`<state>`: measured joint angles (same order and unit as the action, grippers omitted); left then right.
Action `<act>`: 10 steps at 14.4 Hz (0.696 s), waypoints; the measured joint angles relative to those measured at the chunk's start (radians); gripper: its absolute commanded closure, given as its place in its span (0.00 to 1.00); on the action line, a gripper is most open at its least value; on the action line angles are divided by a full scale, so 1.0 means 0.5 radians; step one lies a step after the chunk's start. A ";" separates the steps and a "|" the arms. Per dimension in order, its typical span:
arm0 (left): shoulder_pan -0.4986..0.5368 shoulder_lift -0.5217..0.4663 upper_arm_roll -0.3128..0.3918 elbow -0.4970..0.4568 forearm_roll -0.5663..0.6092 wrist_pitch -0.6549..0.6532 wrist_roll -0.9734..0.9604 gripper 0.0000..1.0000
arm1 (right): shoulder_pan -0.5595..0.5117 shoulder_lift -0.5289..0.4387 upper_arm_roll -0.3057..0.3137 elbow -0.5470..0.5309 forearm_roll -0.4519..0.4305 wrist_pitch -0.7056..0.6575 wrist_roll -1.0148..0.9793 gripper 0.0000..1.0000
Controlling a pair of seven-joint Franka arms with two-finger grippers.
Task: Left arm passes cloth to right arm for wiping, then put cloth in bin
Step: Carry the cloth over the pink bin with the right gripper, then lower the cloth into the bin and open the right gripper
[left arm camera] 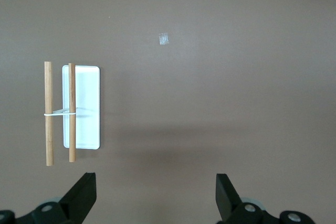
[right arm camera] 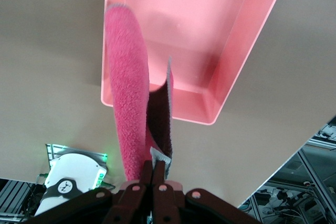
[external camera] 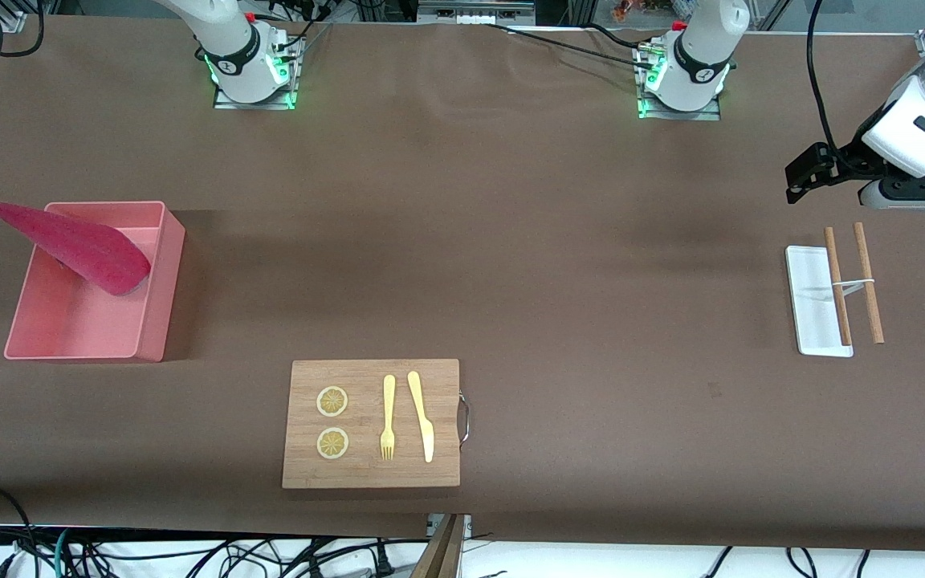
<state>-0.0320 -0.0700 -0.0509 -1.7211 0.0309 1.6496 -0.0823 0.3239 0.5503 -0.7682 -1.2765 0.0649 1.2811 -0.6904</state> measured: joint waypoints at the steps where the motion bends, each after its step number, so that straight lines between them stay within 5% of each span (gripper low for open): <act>1: 0.000 0.000 0.000 0.000 0.000 0.000 0.000 0.00 | -0.003 0.000 0.023 -0.077 0.000 0.080 0.000 1.00; 10: 0.000 0.000 0.000 0.000 0.000 0.000 0.000 0.00 | -0.184 0.006 0.276 -0.745 0.051 1.010 0.021 1.00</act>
<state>-0.0318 -0.0699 -0.0509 -1.7213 0.0309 1.6496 -0.0823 0.2319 0.5534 -0.6304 -1.6493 0.0903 1.7860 -0.6799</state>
